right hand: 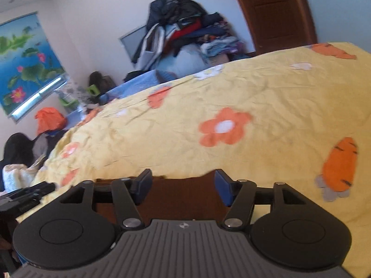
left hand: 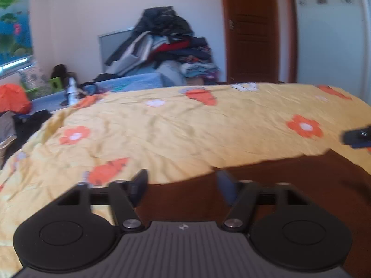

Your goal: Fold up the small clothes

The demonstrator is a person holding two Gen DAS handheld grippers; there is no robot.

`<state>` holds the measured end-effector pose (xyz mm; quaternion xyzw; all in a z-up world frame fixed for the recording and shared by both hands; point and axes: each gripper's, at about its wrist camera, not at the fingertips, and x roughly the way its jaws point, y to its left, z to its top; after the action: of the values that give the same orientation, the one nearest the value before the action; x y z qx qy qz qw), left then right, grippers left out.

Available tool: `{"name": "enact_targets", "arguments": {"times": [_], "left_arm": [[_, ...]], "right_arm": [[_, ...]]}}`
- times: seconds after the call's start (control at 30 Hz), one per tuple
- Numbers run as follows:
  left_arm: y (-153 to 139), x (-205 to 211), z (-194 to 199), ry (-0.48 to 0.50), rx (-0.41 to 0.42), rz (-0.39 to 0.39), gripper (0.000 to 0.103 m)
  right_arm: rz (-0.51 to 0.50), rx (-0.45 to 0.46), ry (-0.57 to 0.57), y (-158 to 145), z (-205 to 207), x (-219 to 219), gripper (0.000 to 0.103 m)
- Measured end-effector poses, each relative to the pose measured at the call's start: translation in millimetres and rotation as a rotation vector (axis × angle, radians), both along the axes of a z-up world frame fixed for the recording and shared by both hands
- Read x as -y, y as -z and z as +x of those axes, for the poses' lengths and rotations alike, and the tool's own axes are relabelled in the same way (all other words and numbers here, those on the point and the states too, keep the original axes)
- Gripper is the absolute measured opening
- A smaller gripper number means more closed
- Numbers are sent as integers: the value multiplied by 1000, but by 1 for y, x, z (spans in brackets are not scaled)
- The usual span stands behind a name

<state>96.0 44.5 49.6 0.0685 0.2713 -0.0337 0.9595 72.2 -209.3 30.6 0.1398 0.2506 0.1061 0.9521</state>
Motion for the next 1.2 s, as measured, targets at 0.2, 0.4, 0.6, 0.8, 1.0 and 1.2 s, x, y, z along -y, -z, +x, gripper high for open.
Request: {"name": "enact_targets", "arguments": {"times": [0.2,0.4,0.6,0.8,1.0,1.2], "left_arm": [[49,-3,26,-32,-80,91,78],[45,-26,35,-115,-144,-22,95],[-1,4,-63,11,-6,-9,94],[47,28,-91,137,-26,123,96],[25,9,-99,77,-50,102,94],[43,20,-132,176,-114,103,95]], "right_arm": [[-381,-52,14,53,17,-42,95],[-259,-55,23,51,15,-20,103],[-249,-1,-27,28,-53,-43,103],[-500,18,-130,68,-90,-75,103],[-452,5,-40,41,-100,-53,100],[-495,-19,-215,55,-127,-83,103]]}}
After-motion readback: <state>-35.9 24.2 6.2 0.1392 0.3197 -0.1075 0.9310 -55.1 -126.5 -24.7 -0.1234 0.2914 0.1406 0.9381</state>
